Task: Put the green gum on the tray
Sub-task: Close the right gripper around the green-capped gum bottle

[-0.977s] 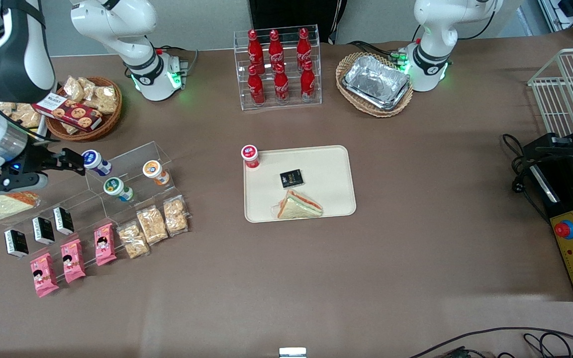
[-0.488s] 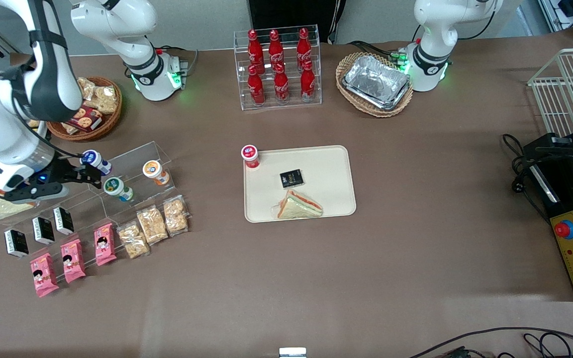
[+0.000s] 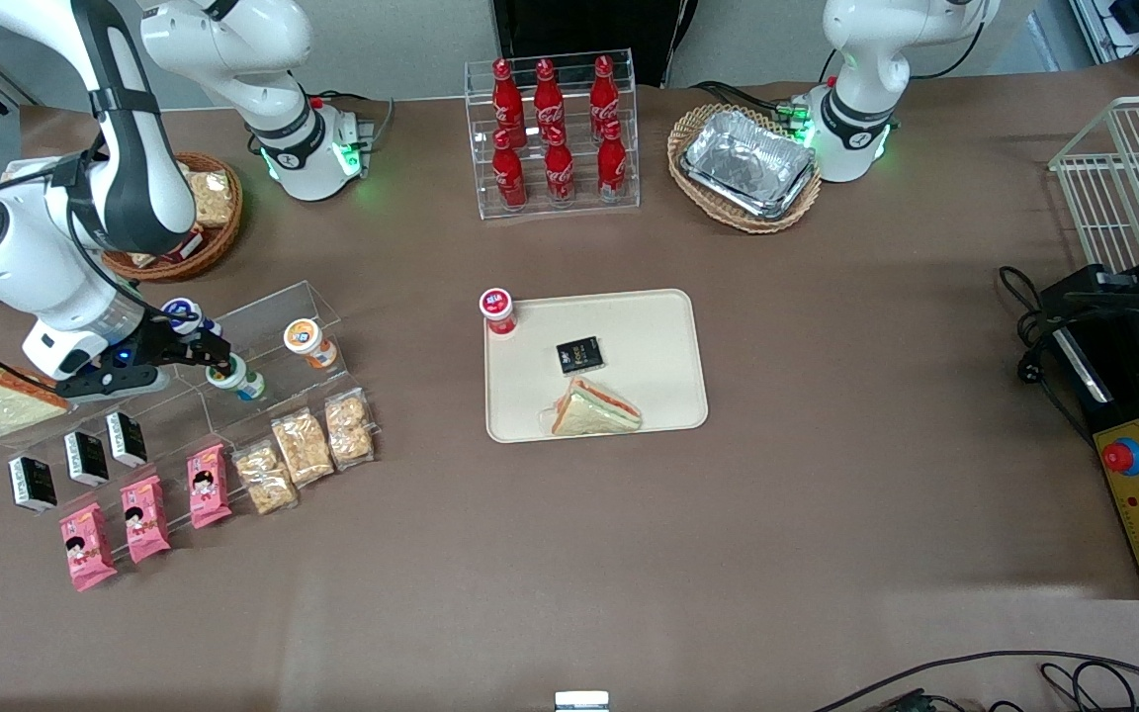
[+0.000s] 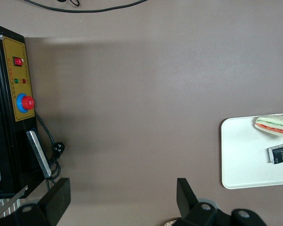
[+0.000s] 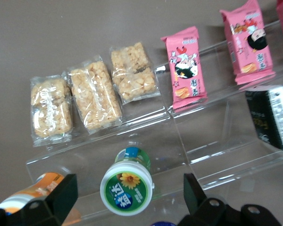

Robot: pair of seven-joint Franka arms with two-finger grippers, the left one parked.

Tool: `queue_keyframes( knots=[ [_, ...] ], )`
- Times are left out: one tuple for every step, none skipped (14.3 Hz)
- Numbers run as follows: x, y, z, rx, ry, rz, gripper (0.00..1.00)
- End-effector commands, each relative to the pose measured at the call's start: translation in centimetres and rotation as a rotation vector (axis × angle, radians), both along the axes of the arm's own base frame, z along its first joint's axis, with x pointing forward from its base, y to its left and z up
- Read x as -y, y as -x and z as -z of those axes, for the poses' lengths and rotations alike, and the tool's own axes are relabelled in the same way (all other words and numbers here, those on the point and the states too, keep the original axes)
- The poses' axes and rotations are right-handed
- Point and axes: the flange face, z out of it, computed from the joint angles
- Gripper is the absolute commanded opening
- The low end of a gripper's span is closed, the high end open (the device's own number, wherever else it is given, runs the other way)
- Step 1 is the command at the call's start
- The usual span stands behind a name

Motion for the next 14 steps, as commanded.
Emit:
queue_keyframes(
  knots=[
    [0.0, 0.0, 2.6, 0.014, -0.013, 0.004, 1.00],
    [0.0, 0.5, 3.6, 0.011, -0.010, 0.002, 1.00],
    [0.3, 0.8, 4.2, 0.022, -0.006, 0.008, 1.00],
    [0.3, 1.0, 4.9, 0.019, -0.005, 0.009, 1.00],
    [0.2, 1.1, 5.0, 0.015, -0.005, 0.008, 1.00],
    [0.0, 1.1, 5.1, 0.014, -0.006, 0.006, 1.00],
    [0.0, 1.1, 5.2, 0.011, -0.005, 0.003, 1.00],
    [-0.2, 1.1, 5.2, 0.009, -0.006, 0.000, 1.00],
    [-0.3, 1.1, 5.4, 0.008, -0.006, -0.001, 1.00],
    [-0.4, 1.1, 5.6, 0.003, -0.006, 0.000, 1.00],
    [-0.4, 1.1, 5.8, 0.000, -0.006, -0.001, 0.97],
    [-0.6, 1.1, 5.8, 0.000, -0.006, -0.004, 0.95],
    [-0.7, 1.1, 5.8, -0.002, -0.006, -0.009, 0.89],
    [-0.9, 1.3, 6.0, -0.006, -0.005, -0.013, 0.85]
  ],
)
